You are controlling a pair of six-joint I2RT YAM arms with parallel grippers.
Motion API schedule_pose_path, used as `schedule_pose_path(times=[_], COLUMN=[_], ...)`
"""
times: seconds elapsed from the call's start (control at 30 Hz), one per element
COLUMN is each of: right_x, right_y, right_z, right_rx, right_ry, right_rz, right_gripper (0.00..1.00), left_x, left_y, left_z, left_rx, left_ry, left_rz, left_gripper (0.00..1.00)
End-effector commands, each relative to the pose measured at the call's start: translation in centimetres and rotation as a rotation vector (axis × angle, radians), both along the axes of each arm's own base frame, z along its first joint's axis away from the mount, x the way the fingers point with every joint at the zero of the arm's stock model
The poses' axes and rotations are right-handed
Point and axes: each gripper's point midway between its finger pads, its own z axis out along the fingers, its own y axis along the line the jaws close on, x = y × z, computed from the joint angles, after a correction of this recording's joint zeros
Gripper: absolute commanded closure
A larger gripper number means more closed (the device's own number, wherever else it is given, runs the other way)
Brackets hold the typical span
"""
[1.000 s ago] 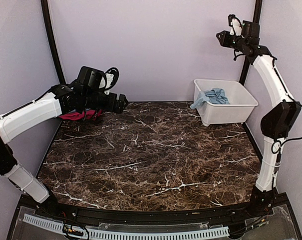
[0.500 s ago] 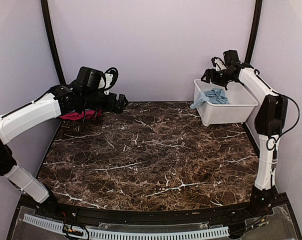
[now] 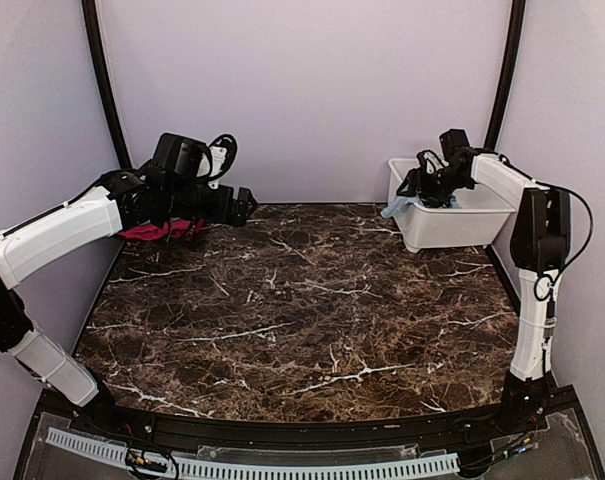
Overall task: Fold and stack the mixed laundry pile
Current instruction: Pick up the crumpled T-shirt from the center of the board.
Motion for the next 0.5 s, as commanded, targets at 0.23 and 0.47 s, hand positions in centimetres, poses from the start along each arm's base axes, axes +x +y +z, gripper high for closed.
schedule_pose_path(times=[0.23,0.47], right_x=[-0.2,-0.2], right_y=[0.3,0.0], right_z=[3.8,5.7], right_rx=[0.097,0.131], right_ry=[-0.087,-0.129], right_rz=[0.020,0.023], right_gripper=[0.63,0.69], left_x=[0.1,0.1], left_y=[-0.3,-0.3], left_z=[1.2,0.9], left_rx=[-0.015,-0.012], left_ry=[-0.034,-0.032], left_rz=[-0.010,-0.010], left_gripper=[0.01,0.01])
